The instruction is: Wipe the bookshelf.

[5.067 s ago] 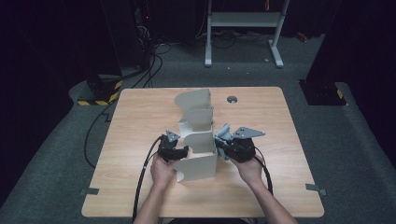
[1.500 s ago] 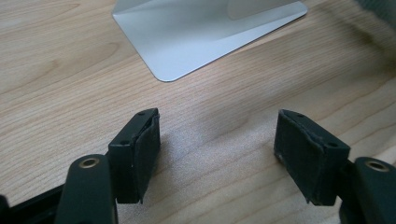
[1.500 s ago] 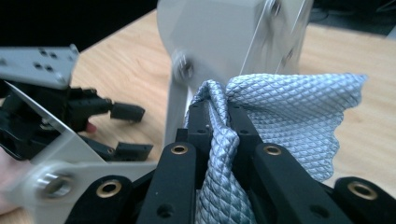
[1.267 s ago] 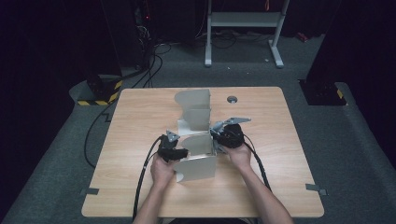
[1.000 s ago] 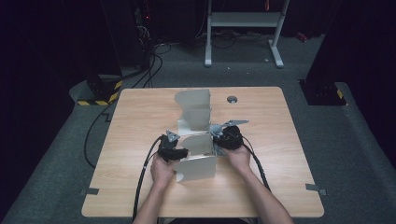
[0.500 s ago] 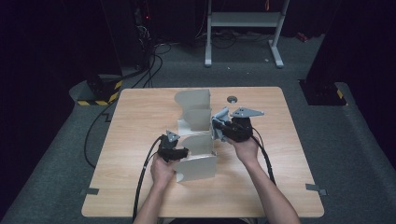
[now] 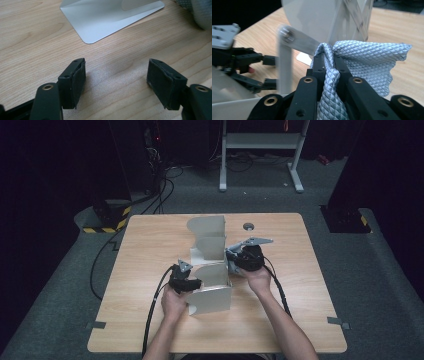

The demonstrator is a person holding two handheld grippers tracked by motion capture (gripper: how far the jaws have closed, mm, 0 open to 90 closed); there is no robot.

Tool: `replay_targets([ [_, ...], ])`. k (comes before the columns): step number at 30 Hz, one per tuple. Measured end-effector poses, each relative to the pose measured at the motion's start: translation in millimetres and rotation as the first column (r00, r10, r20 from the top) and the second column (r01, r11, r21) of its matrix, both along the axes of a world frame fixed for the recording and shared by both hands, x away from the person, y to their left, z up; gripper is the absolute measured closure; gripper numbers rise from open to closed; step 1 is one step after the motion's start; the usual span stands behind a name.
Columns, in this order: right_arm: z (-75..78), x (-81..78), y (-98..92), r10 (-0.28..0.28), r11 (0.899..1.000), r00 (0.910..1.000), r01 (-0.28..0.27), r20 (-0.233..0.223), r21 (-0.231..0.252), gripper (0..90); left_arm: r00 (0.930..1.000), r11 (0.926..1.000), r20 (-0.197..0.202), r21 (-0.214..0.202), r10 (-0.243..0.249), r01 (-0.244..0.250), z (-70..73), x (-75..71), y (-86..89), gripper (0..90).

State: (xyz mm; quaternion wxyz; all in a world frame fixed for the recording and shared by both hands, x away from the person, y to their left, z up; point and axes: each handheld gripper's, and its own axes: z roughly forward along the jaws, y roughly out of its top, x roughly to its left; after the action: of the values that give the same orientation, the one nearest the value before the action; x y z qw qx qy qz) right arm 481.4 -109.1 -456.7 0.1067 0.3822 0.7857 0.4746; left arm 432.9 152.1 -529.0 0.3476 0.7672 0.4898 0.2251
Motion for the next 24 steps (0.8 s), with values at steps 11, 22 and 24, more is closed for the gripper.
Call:
replay_targets([
  [11, -34.7, 20.6, 5.7, -0.039, 0.999, 0.9943, 0.035, -0.099, -0.041, 83.5, 1.0, 1.0, 0.0, 0.0, 0.0, 0.0, 0.0, 0.0, 0.0, 31.8],
  [22, 3.1, 21.3, 1.4, -0.039, 0.999, 0.999, 0.039, -0.021, -0.01, 83.5, 1.0, 1.0, 0.0, 0.001, -0.005, 0.005, 0.0, -0.1, 0.0, 31.9],
  [24, 12.1, 21.5, 2.0, -0.04, 0.999, 0.9992, 0.04, 0.003, -0.004, 83.5, 1.0, 1.0, 0.0, -0.001, -0.003, 0.003, 0.0, -0.1, -0.1, 32.0],
])
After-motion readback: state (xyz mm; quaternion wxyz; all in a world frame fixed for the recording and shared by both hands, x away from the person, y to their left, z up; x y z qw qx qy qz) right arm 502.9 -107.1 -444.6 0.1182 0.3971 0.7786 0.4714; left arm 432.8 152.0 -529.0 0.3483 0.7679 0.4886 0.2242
